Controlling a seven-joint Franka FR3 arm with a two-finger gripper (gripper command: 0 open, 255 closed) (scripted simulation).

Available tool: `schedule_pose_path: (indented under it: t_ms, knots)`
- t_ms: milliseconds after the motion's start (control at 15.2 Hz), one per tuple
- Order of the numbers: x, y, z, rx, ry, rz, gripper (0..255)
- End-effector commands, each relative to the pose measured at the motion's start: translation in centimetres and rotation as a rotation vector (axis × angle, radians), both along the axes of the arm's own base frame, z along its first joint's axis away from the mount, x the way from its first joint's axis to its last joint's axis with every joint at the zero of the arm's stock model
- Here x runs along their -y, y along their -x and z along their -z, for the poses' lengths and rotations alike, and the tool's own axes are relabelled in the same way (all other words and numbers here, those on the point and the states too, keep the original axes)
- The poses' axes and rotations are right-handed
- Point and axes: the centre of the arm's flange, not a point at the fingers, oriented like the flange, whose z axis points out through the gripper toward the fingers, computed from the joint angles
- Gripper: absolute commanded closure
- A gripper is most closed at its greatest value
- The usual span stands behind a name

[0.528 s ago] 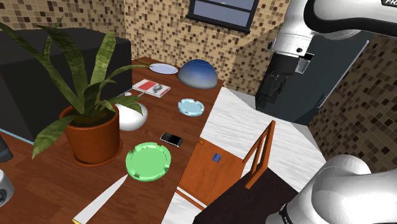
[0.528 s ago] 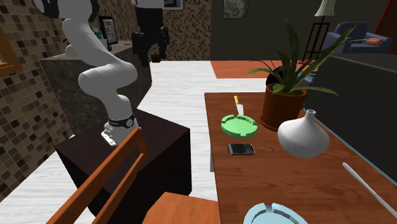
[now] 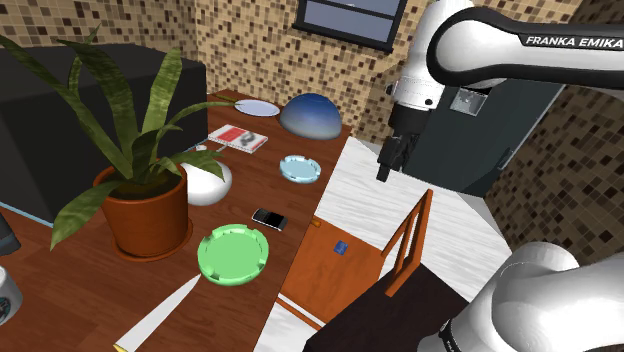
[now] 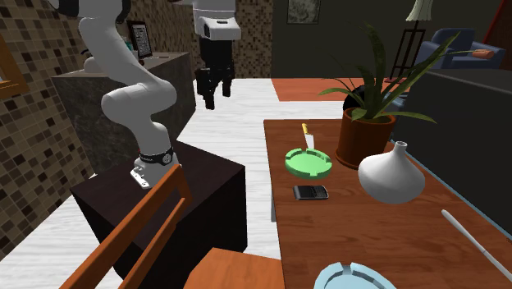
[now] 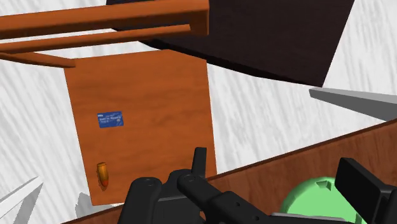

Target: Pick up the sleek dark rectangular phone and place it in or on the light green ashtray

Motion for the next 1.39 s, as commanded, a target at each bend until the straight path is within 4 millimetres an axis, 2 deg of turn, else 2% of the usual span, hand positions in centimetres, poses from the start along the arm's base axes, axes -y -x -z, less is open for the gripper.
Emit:
schedule_pose_path:
  t_ms: [0,660,1320]
  knots:
    - [-0.7,-1.7,2.2,0.013,0.005,-0.037,0]
    - [-4.8,-9.5,11.5,0.069,0.031,-0.215,0]
    - [-10.0,-17.1,20.4,0.125,0.056,-0.394,0]
